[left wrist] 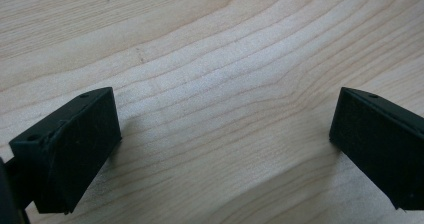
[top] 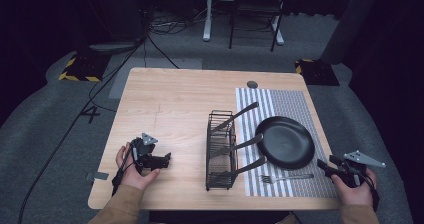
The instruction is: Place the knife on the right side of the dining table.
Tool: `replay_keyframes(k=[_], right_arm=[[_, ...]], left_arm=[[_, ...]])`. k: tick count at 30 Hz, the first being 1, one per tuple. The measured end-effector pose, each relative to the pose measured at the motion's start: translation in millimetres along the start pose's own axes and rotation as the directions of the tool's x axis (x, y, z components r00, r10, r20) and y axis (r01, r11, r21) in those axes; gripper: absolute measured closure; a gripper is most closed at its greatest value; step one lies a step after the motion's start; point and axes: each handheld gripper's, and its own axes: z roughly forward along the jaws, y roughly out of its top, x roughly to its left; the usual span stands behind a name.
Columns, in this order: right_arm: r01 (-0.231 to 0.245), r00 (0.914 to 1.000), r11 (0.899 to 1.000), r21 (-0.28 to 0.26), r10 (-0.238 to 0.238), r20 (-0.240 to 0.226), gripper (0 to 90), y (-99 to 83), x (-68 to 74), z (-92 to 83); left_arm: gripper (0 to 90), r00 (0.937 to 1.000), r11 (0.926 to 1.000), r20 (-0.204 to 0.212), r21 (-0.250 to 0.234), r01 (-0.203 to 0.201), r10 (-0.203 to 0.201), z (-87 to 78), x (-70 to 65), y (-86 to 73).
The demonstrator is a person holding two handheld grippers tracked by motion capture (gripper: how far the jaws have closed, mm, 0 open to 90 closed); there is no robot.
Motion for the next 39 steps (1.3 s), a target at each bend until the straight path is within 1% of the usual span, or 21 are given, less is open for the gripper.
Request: replay_keyframes(k=[5,13,16,18,19,20,21,22,24,26,27,28,29,30,31,32,33,34,36,37,39], right_arm=[[0.047,0.9983,0.999,-0.020,-0.048,-0.034,44.1,18.5,10.6,-9.9],[0.114,0.9849,0.992,-0.049,-0.119,-0.125,43.9,59.2,30.6,-20.1],[0.152,0.9701,0.986,-0.065,-0.161,-0.181,44.2,79.5,40.9,-20.0],[0.163,0.9661,0.984,-0.072,-0.174,-0.191,44.4,85.1,43.7,-20.0],[0.181,0.9575,0.980,-0.087,-0.196,-0.212,45.0,96.7,49.3,-19.9],[0.181,0.9575,0.980,-0.087,-0.196,-0.212,45.0,96.7,49.3,-19.9],[0.197,0.9483,0.975,-0.104,-0.217,-0.232,45.5,108.7,56.0,-19.1],[0.197,0.9483,0.975,-0.104,-0.217,-0.232,45.5,108.7,56.0,-19.1],[0.217,0.9369,0.969,-0.119,-0.241,-0.253,46.1,121.1,63.7,-17.4],[0.251,0.9179,0.958,-0.136,-0.280,-0.281,46.4,138.9,75.6,-12.9],[0.251,0.9179,0.958,-0.136,-0.280,-0.281,46.4,138.9,75.6,-12.9],[0.272,0.9054,0.952,-0.144,-0.303,-0.297,46.5,149.5,83.5,-8.5],[0.272,0.9054,0.952,-0.144,-0.303,-0.297,46.5,149.5,83.5,-8.5],[0.291,0.8913,0.945,-0.148,-0.324,-0.317,46.8,159.0,91.6,-3.6],[0.291,0.8913,0.945,-0.148,-0.324,-0.317,46.8,159.0,91.6,-3.6],[0.310,0.8758,0.938,-0.155,-0.345,-0.338,47.0,167.8,100.3,1.3],[0.310,0.8758,0.938,-0.155,-0.345,-0.338,47.0,167.8,100.3,1.3],[0.317,0.8672,0.935,-0.157,-0.353,-0.351,47.1,172.0,104.8,3.5],[0.339,0.8419,0.926,-0.165,-0.377,-0.386,47.9,184.3,117.7,10.1],[0.339,0.8419,0.926,-0.165,-0.377,-0.386,47.9,184.3,117.7,10.1],[0.340,0.8290,0.926,-0.167,-0.379,-0.412,49.0,192.0,125.4,13.9]], left_arm=[[0.2,0.9997,0.9998,-0.009,-0.002,0.021,-0.021,-0.9,-0.8,-1.3],[0.0,0.9997,0.9998,-0.015,-0.003,0.022,-0.022,-0.3,-1.0,-0.6],[0.0,0.9999,0.9999,-0.004,0.000,0.012,-0.012,-0.1,0.1,-0.2],[0.0,0.9999,0.9999,-0.004,-0.001,0.012,-0.012,0.0,0.1,-0.2],[0.0,0.9999,0.9999,-0.004,-0.001,0.012,-0.012,0.0,0.0,-0.3],[0.0,0.9999,0.9999,-0.004,-0.001,0.012,-0.012,0.0,0.0,-0.2],[0.0,0.9999,0.9999,-0.004,-0.001,0.012,-0.012,0.0,0.0,-0.3],[0.0,0.9999,0.9999,-0.004,-0.001,0.012,-0.012,-0.1,0.0,-0.3],[0.0,0.9999,0.9999,-0.004,-0.001,0.011,-0.011,0.0,0.0,-0.3],[0.0,0.9999,0.9999,-0.005,-0.002,0.012,-0.012,0.0,0.0,-0.3],[0.0,0.9999,0.9999,-0.005,-0.002,0.012,-0.012,0.0,0.0,-0.3],[0.0,0.9999,0.9999,-0.004,-0.001,0.012,-0.012,0.0,-0.1,-0.3],[0.0,0.9999,0.9999,-0.004,-0.001,0.012,-0.012,0.0,-0.1,-0.3],[0.0,0.9999,0.9999,-0.005,-0.002,0.012,-0.012,0.0,0.0,-0.3],[0.0,0.9999,0.9999,-0.005,-0.002,0.012,-0.012,0.0,0.0,-0.3],[0.0,0.9999,0.9999,-0.005,-0.002,0.011,-0.011,0.0,0.0,-0.3],[0.0,0.9999,0.9999,-0.005,-0.002,0.011,-0.011,0.0,0.0,-0.3],[0.0,0.9999,0.9999,-0.004,-0.001,0.012,-0.012,0.0,-0.1,-0.3],[0.0,0.9999,0.9999,-0.004,-0.001,0.012,-0.012,0.0,-0.1,-0.3],[0.0,0.9999,0.9999,-0.004,-0.001,0.012,-0.012,0.0,-0.1,-0.3],[0.0,0.9999,0.9999,-0.005,-0.003,0.012,-0.012,0.1,-0.1,-0.4]])
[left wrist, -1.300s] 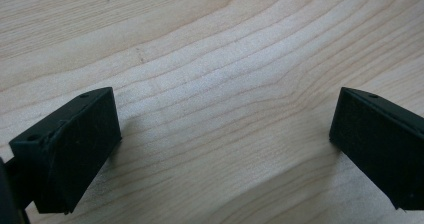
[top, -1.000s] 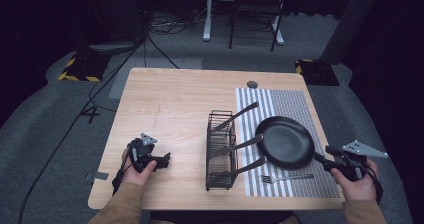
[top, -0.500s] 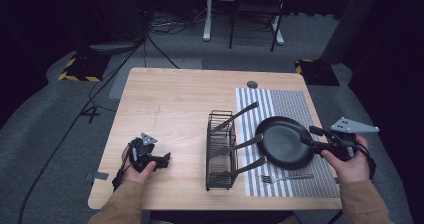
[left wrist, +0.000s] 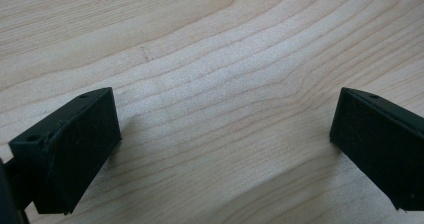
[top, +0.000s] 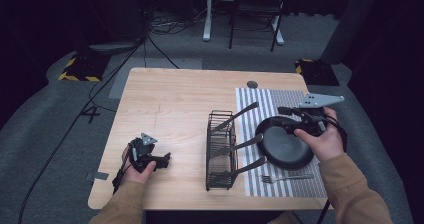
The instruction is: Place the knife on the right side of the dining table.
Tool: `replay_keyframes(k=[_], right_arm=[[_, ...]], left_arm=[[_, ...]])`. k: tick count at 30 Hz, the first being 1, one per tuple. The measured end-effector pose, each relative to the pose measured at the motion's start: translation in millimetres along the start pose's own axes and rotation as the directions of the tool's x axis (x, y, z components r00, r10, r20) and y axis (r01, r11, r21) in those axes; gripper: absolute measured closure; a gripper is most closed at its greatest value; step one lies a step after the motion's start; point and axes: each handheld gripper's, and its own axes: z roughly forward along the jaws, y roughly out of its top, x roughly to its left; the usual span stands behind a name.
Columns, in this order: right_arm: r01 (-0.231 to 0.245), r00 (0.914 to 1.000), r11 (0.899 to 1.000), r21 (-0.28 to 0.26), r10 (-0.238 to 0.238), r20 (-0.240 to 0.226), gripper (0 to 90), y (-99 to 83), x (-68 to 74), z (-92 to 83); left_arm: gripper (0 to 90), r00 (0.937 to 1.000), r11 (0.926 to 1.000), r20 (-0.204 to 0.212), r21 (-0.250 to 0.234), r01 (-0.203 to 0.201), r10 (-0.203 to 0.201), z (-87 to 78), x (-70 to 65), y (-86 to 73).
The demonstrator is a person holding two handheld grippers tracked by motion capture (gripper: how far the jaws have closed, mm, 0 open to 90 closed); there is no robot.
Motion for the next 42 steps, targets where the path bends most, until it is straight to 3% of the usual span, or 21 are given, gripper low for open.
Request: replay_keyframes(k=[4,11,16,21,26,27,32,37,39,40,41,42], right_arm=[[0.030,0.9994,0.999,0.013,-0.030,-0.016,51.2,15.6,4.9,13.0],[0.021,0.9992,0.999,0.043,-0.019,-0.034,57.3,33.3,6.4,34.9],[0.014,0.9992,0.998,0.061,-0.012,-0.038,60.9,38.3,5.7,42.2],[0.032,0.9991,0.994,0.100,-0.029,-0.030,71.7,43.0,4.7,48.9],[0.032,0.9990,0.993,0.113,-0.028,-0.036,72.7,43.7,4.2,51.1],[0.030,0.9985,0.994,0.105,-0.025,-0.048,77.3,44.8,4.3,50.4],[0.040,0.9974,0.994,0.106,-0.034,-0.064,78.9,47.8,6.1,49.0],[0.022,0.9947,0.993,0.113,-0.011,-0.102,80.8,49.2,6.1,47.4],[0.002,0.9887,0.994,0.106,0.014,-0.150,82.9,50.9,7.0,46.2],[0.002,0.9887,0.994,0.106,0.014,-0.150,82.9,50.9,7.0,46.2],[-0.007,0.9826,0.996,0.094,0.025,-0.184,84.1,52.9,9.5,45.6],[-0.007,0.9826,0.996,0.094,0.025,-0.184,84.1,52.9,9.5,45.6]], left_arm=[[0.2,1.0000,1.0000,0.000,0.002,0.001,-0.001,-0.2,-0.2,-0.1],[0.3,1.0000,1.0000,-0.003,0.002,0.002,-0.002,-0.3,-0.5,-0.2],[0.3,1.0000,1.0000,-0.002,0.001,0.002,-0.002,-0.3,-0.5,-0.2],[0.3,1.0000,1.0000,-0.002,0.001,0.003,-0.003,-0.3,-0.5,-0.2],[0.3,1.0000,1.0000,-0.002,0.001,0.004,-0.004,-0.2,-0.5,-0.2],[0.3,1.0000,1.0000,-0.002,0.001,0.003,-0.003,-0.2,-0.5,-0.2],[0.3,1.0000,1.0000,-0.003,0.002,0.003,-0.003,-0.3,-0.5,-0.1],[0.3,1.0000,1.0000,-0.002,0.001,0.002,-0.002,-0.3,-0.4,-0.2],[0.3,1.0000,1.0000,-0.003,0.002,0.002,-0.002,-0.3,-0.4,-0.1],[0.3,1.0000,1.0000,-0.003,0.002,0.002,-0.002,-0.3,-0.4,-0.1],[0.3,1.0000,1.0000,-0.002,0.002,0.002,-0.002,-0.3,-0.4,-0.2],[0.3,1.0000,1.0000,-0.002,0.002,0.002,-0.002,-0.3,-0.4,-0.2]])
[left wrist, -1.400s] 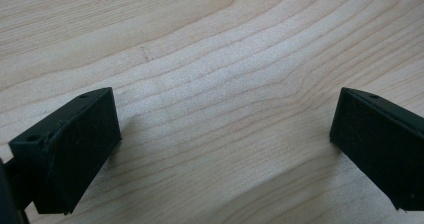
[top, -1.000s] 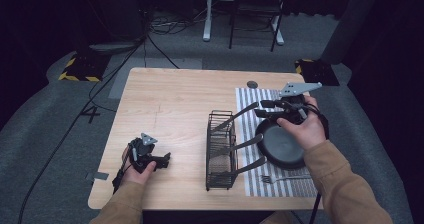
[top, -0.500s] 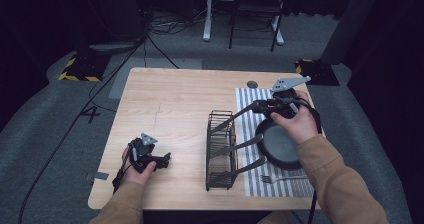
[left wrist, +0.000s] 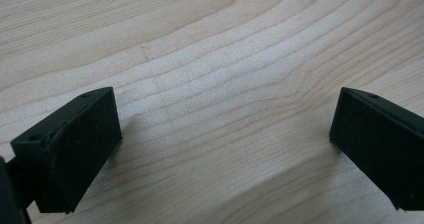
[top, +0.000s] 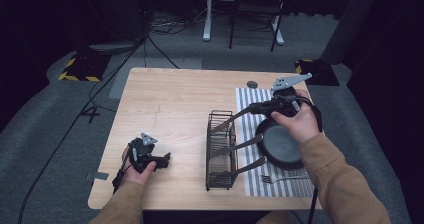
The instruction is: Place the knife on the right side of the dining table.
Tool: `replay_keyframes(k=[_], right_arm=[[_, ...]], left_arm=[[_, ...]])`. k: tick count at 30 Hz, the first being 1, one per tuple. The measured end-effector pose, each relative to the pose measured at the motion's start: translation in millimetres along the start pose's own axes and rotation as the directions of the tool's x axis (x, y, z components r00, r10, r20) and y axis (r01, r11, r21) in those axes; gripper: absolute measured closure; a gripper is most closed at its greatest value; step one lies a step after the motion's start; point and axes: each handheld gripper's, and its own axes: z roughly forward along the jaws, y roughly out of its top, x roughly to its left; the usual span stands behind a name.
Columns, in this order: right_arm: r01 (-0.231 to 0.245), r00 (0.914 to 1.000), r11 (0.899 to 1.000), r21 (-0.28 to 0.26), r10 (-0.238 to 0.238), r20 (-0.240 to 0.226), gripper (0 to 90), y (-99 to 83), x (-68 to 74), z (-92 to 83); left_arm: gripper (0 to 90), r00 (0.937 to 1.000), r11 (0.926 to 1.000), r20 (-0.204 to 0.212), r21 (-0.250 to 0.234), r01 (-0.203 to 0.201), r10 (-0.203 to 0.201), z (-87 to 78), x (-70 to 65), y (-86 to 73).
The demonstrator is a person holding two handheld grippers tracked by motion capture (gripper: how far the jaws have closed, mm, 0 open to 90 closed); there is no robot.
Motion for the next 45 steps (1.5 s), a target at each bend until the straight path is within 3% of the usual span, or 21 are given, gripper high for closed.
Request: replay_keyframes(k=[5,10,15,21,22,23,24,30,33,35,38,39,41,43,45], right_arm=[[0.053,0.9981,0.999,-0.001,-0.053,0.031,84.4,8.6,13.2,-1.8],[0.060,0.9973,0.998,-0.024,-0.059,0.045,84.4,13.5,16.1,-8.7],[0.056,0.9977,0.996,-0.071,-0.053,0.041,84.4,22.3,18.7,-26.3],[0.056,0.9981,0.988,-0.144,-0.051,0.035,84.4,39.0,23.4,-63.0],[0.056,0.9981,0.988,-0.144,-0.051,0.035,84.4,39.0,23.4,-63.0],[0.057,0.9978,0.985,-0.161,-0.051,0.041,84.4,43.3,24.8,-75.9],[0.057,0.9978,0.985,-0.161,-0.051,0.041,84.4,43.3,24.8,-75.9],[0.056,0.9965,0.977,-0.203,-0.043,0.072,84.4,51.2,24.8,-113.8],[0.048,0.9913,0.977,-0.208,-0.022,0.130,84.4,51.2,17.1,-129.6],[0.041,0.9898,0.977,-0.209,-0.011,0.142,84.4,50.4,13.4,-131.6],[0.002,0.9809,0.976,-0.217,0.041,0.190,84.4,43.1,-6.6,-132.1],[0.002,0.9809,0.976,-0.217,0.041,0.190,84.4,43.1,-6.6,-132.1],[-0.025,0.9712,0.979,-0.205,0.072,0.227,84.4,35.7,-23.0,-123.3],[-0.033,0.9674,0.980,-0.195,0.080,0.240,84.4,33.2,-28.1,-118.5],[-0.054,0.9604,0.985,-0.165,0.096,0.262,84.4,28.2,-41.1,-102.0]], left_arm=[[0.3,1.0000,1.0000,0.000,-0.001,-0.001,0.001,0.0,0.0,0.1],[0.3,1.0000,1.0000,0.000,0.000,0.000,0.000,0.0,0.0,0.0],[0.3,1.0000,1.0000,0.000,0.001,0.000,0.000,0.0,0.0,0.1],[0.3,1.0000,1.0000,0.000,0.000,0.000,0.000,0.0,0.0,0.0],[0.3,1.0000,1.0000,0.000,0.000,0.000,0.000,0.0,0.0,0.0],[0.3,1.0000,1.0000,0.000,0.000,0.001,-0.001,0.0,0.0,0.0],[0.3,1.0000,1.0000,0.000,0.000,0.001,-0.001,0.0,0.0,0.0],[0.3,1.0000,1.0000,0.000,0.000,0.000,0.000,0.0,0.0,0.0],[0.3,1.0000,1.0000,0.000,0.001,0.000,0.000,0.0,0.0,0.1],[0.3,1.0000,1.0000,0.000,0.001,0.000,0.000,0.0,0.0,0.1],[0.3,1.0000,1.0000,0.000,0.001,0.000,0.000,0.0,0.0,0.1],[0.3,1.0000,1.0000,0.000,0.001,0.000,0.000,0.0,0.0,0.1],[0.3,1.0000,1.0000,0.000,0.001,0.000,0.000,0.0,0.0,0.1],[0.3,1.0000,1.0000,0.000,0.001,0.000,0.000,0.0,0.0,0.1],[0.3,1.0000,1.0000,0.001,0.000,0.001,-0.001,0.0,0.0,0.0]])
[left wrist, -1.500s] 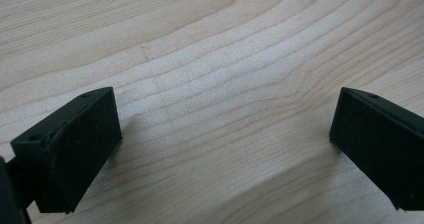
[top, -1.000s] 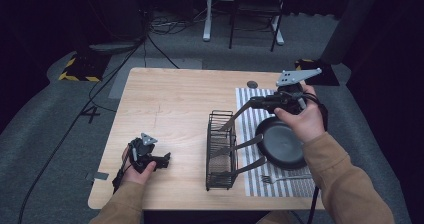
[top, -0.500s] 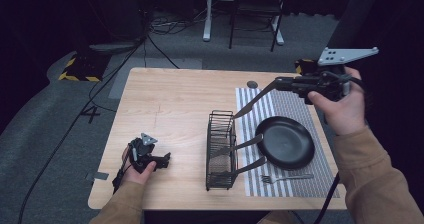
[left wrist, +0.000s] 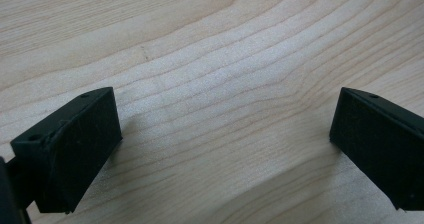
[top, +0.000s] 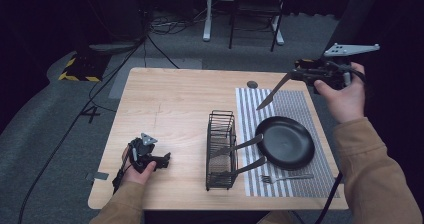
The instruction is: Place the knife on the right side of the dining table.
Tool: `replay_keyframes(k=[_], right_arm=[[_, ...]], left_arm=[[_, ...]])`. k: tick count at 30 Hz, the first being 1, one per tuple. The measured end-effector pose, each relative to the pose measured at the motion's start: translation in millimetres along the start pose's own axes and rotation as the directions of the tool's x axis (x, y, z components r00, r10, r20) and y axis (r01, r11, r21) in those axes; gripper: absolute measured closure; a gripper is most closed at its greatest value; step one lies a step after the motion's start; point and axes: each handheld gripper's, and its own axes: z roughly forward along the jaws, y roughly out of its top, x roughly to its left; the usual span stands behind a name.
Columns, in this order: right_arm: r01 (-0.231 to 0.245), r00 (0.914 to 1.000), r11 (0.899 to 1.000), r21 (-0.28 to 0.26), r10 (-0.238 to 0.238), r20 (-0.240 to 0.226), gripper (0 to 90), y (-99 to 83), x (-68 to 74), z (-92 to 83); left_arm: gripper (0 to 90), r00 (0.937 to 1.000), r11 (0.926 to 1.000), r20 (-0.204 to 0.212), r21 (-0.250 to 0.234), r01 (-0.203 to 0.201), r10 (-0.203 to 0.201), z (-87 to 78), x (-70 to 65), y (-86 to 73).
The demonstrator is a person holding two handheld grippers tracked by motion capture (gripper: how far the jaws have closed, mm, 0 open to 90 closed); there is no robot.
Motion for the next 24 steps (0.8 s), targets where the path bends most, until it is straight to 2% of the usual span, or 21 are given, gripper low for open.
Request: replay_keyframes(k=[1,8,9,12,16,24], right_arm=[[0.000,1.0000,1.000,0.000,0.000,0.000,84.4,0.0,0.0,0.0],[-0.035,0.9983,0.999,0.034,0.033,0.048,84.4,-13.4,-18.6,44.7],[-0.035,0.9983,0.999,0.034,0.033,0.048,84.4,-13.4,-18.6,44.7],[-0.053,0.9977,0.998,0.035,0.052,0.043,84.4,-20.2,-22.3,60.5],[-0.063,0.9964,0.997,0.037,0.061,0.059,84.4,-27.2,-25.3,72.0],[-0.100,0.9931,0.995,0.017,0.099,0.063,84.3,-36.6,-31.2,83.1]], left_arm=[[0.3,1.0000,1.0000,0.000,0.000,0.000,0.000,0.0,0.0,0.0],[0.3,1.0000,1.0000,0.000,0.000,0.000,0.000,0.0,0.0,0.0],[0.2,1.0000,1.0000,0.000,0.000,0.000,0.000,0.0,0.0,0.0],[0.3,1.0000,1.0000,0.000,0.000,0.000,0.000,0.0,0.0,0.0],[0.3,1.0000,1.0000,0.000,0.000,0.000,0.000,0.0,0.0,0.0],[0.3,1.0000,1.0000,0.000,0.000,0.000,0.000,0.0,0.0,0.0]])
